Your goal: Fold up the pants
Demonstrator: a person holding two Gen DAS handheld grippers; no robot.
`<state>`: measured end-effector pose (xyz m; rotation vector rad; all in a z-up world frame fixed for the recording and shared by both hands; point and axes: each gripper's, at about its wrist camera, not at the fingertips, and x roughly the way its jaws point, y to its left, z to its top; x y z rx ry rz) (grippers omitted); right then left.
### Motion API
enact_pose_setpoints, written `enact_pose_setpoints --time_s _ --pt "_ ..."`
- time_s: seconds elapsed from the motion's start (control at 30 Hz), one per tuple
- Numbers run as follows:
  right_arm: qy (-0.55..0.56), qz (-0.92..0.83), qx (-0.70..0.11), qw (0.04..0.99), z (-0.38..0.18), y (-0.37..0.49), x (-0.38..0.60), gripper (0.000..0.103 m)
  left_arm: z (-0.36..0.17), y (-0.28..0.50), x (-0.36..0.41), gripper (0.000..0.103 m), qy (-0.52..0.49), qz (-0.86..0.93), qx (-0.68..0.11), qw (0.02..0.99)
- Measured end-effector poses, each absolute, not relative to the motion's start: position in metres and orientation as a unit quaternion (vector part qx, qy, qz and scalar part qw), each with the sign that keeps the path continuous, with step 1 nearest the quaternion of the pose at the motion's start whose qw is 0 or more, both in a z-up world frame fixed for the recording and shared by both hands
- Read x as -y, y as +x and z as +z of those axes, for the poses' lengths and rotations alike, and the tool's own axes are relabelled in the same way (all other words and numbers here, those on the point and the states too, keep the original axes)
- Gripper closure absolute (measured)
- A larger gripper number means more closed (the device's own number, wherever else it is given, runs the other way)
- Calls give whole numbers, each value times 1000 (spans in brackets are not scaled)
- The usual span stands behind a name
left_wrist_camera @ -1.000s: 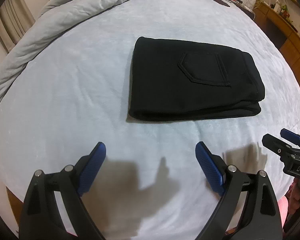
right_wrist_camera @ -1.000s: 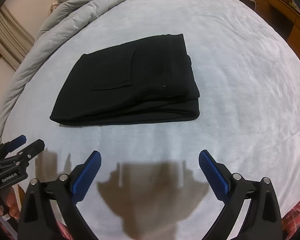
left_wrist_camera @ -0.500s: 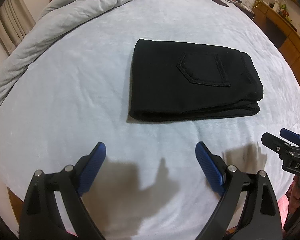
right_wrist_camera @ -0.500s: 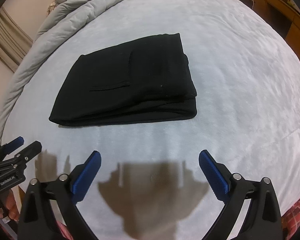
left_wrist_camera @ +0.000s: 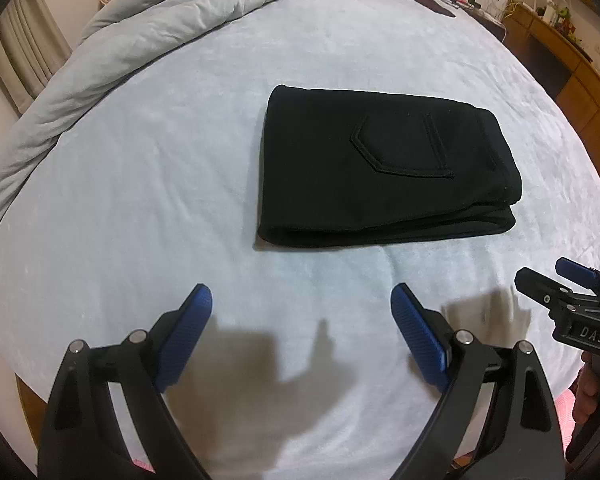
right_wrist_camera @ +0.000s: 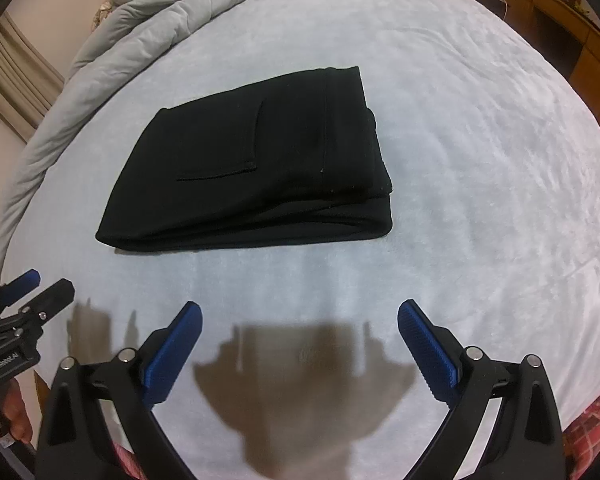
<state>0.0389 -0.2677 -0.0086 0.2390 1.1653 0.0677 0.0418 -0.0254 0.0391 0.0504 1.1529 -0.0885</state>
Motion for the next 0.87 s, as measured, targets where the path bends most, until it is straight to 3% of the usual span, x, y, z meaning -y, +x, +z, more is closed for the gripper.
enact_pose_setpoints --time_s 0.87 --pt "115 22 -563 818 -15 40 270 4 36 41 33 13 19 -42 -552 833"
